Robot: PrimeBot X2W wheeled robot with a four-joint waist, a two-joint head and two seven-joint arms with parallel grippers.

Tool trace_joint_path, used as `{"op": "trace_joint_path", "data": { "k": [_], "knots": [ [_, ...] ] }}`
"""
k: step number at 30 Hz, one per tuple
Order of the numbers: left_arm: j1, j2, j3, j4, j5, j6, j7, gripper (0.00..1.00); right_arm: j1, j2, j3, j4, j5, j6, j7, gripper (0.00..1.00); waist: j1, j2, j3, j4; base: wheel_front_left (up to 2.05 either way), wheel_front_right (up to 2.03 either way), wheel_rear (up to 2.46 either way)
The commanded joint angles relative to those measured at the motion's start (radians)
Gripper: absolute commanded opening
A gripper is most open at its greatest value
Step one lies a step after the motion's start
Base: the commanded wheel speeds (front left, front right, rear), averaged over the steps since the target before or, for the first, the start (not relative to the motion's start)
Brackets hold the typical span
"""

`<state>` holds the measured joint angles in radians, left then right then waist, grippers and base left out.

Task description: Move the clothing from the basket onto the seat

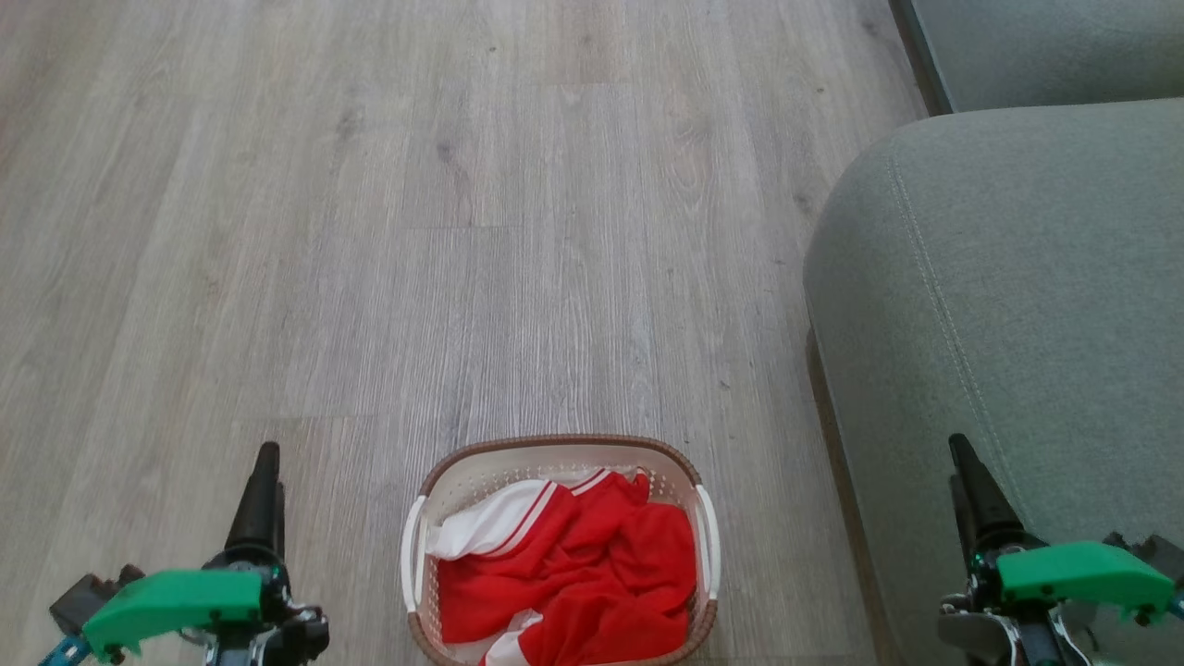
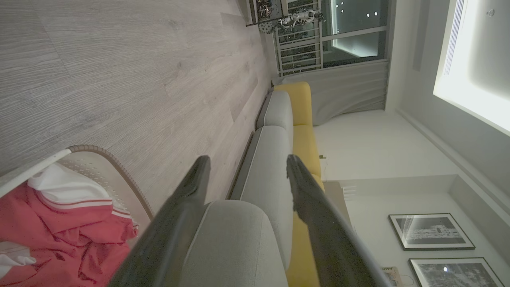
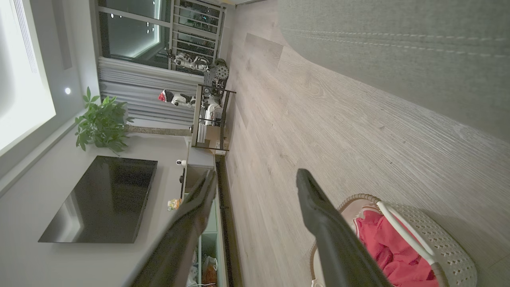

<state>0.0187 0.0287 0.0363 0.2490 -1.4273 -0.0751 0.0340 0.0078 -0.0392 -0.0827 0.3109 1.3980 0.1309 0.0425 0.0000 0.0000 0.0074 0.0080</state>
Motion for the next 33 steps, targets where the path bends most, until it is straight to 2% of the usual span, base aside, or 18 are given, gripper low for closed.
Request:
{"op": "trace_joint_path", "data": {
  "k": [1,21,33],
  "knots": [
    [-0.037,0.010,-0.001,-0.049,0.031,0.006,-0.009,1.00,-0.051,-0.007,0.011,-0.046,-0.032,0.000,-0.015,1.00,0.0000,0.0000,0.000,0.001,0.00,0.00,0.00],
    [-0.016,0.016,-0.047,-0.126,0.408,0.055,-0.067,1.00,-0.050,-0.007,0.071,-0.110,-0.332,0.000,-0.074,1.00,0.0000,0.0000,0.005,0.011,0.00,0.00,0.00],
    [0.007,0.035,-0.084,-0.153,0.575,0.094,-0.099,1.00,-0.051,-0.008,0.101,-0.117,-0.479,0.000,-0.106,1.00,0.0000,0.0000,0.005,0.017,0.00,0.00,0.00]
  ]
}}
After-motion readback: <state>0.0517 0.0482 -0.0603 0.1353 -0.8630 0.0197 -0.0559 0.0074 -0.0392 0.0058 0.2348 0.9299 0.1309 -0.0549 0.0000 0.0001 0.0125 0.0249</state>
